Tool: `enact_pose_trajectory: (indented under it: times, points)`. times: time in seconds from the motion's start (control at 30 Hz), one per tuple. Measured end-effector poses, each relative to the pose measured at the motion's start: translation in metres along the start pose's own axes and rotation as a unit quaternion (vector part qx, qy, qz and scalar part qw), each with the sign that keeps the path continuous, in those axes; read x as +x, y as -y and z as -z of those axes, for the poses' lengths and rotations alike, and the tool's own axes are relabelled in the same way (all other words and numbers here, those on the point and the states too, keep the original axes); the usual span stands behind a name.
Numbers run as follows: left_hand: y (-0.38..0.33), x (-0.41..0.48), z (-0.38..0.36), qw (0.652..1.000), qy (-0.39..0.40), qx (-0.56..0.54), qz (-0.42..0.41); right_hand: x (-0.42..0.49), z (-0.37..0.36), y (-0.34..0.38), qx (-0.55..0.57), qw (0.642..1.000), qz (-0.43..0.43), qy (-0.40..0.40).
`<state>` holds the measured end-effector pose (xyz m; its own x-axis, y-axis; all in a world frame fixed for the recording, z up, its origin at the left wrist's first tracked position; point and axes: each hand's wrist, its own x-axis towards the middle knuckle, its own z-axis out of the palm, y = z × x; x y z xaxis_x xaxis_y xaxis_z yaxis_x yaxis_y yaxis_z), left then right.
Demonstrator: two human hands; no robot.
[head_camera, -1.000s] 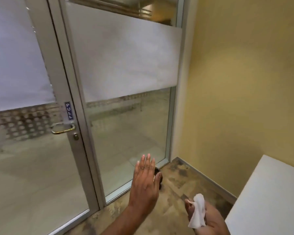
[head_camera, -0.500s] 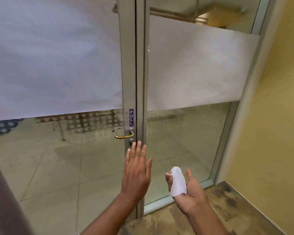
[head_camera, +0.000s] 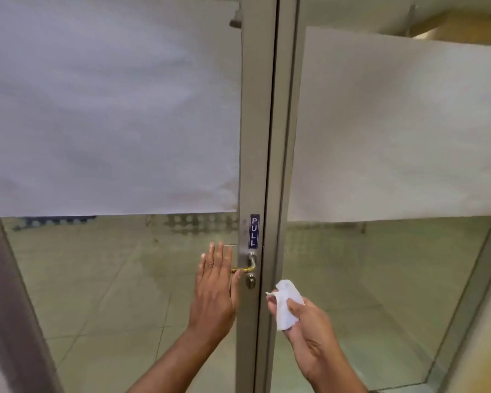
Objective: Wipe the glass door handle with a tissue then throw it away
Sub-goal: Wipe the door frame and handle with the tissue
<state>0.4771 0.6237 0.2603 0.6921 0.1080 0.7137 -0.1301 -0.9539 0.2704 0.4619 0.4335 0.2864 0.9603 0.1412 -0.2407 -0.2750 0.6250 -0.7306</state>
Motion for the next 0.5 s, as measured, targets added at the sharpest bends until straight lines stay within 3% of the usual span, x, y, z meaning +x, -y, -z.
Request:
enact_pose_trajectory:
  times: [0.27, 0.5]
  points:
    - [0.008, 0.083, -0.059, 0.998, -0.039, 0.047, 0.017, 0.107, 0.001, 0.040, -0.152, 0.987, 0.029, -0.035]
    - [0.041, 0.131, -0.092, 0.996, -0.042, 0.084, 0.007, 0.162, -0.016, 0.038, -0.214, 0.967, 0.105, -0.085]
